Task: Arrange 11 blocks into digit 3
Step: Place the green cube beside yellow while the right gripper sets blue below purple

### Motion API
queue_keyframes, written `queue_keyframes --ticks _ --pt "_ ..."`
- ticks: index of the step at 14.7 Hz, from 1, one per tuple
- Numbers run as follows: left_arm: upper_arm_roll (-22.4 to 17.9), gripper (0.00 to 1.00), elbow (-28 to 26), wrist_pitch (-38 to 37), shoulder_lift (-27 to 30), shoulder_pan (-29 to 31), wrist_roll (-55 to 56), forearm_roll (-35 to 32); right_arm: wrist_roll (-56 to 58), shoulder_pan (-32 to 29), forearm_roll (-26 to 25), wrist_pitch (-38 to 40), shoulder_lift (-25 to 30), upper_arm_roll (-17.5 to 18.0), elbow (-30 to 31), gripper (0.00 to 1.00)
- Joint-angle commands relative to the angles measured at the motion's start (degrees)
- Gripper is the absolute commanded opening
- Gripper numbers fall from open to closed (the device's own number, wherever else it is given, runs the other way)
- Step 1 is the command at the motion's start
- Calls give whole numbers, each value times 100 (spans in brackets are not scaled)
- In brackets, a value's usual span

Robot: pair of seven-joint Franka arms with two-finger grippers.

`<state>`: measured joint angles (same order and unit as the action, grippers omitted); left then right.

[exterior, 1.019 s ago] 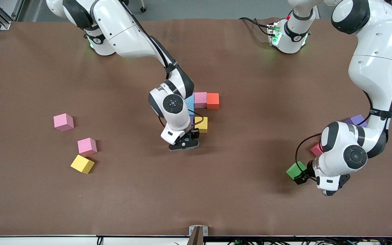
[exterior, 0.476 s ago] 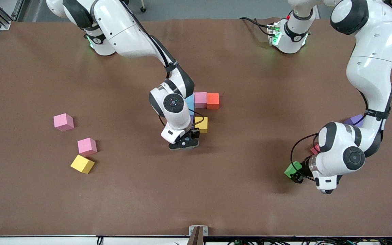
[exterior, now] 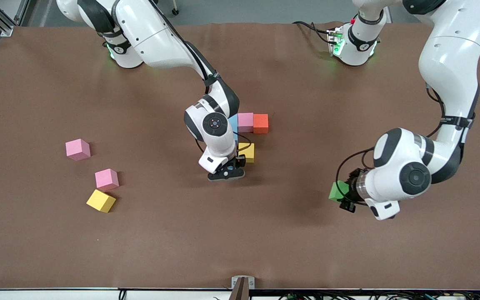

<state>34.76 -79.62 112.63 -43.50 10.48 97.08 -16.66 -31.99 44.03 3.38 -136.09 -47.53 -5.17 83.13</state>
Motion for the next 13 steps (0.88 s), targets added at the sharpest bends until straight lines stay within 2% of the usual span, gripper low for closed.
queue_keyframes --ticks 1,4,7,9,13 --pt "259 13 -509 31 227 59 1204 5 -159 124 22 144 51 43 406 9" --pt "312 13 -1019 154 474 -90 2471 -170 -167 132 31 136 51 52 406 9" --pt "330 14 -1441 671 492 -519 3866 -600 -167 168 39 135 42 52 406 10" --pt "330 14 -1477 865 439 -836 4537 -794 -159 168 39 153 42 52 406 10" --pt "321 14 -1512 1243 333 -1223 5083 -804 -159 168 39 276 42 52 397 11"
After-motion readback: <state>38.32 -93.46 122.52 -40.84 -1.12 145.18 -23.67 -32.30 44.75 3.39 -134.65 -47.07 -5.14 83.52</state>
